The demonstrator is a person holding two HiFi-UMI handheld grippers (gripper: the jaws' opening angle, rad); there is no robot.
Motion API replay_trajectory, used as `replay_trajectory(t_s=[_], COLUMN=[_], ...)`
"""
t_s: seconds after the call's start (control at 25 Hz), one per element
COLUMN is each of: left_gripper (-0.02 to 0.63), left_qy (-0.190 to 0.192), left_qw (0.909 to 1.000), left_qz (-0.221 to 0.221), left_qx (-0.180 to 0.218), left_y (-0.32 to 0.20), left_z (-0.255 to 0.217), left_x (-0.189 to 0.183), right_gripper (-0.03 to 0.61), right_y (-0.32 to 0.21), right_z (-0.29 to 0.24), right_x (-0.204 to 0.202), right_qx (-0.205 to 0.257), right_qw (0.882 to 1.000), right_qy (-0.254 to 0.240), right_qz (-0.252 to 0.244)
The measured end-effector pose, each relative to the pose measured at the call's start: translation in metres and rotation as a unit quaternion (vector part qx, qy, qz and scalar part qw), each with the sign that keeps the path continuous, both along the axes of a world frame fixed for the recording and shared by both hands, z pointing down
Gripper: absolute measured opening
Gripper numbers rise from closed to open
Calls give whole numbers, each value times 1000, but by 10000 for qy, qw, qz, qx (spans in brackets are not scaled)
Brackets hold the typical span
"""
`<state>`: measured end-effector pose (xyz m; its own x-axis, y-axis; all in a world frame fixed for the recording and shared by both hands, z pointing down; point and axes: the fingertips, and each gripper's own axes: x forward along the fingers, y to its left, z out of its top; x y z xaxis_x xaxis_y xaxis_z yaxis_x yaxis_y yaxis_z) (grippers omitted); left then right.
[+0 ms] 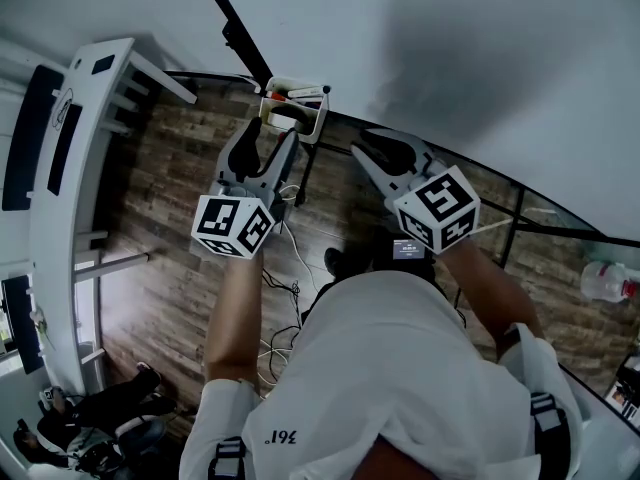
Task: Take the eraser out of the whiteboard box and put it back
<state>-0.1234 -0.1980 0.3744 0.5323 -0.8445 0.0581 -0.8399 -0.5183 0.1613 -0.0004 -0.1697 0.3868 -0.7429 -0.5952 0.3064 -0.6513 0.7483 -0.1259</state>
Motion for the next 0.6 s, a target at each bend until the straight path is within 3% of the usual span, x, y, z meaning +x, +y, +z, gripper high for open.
replay_trajectory(t_s=[0.28,0.6], left_gripper=[228,120], left_qy=[255,462], left_qw=[9996,9986], left_qz=[-47,-236], left_qx=[100,-29], left_y=[32,79], left_z=[-21,-22], left_x=[0,-8], right_gripper=[98,98], right_y=[16,33], right_z=[-23,-41], right_x=[11,27], right_qx=[205,350], right_qw=[9997,9991], right_qy=[-148,-259], right_qz=[-13,17])
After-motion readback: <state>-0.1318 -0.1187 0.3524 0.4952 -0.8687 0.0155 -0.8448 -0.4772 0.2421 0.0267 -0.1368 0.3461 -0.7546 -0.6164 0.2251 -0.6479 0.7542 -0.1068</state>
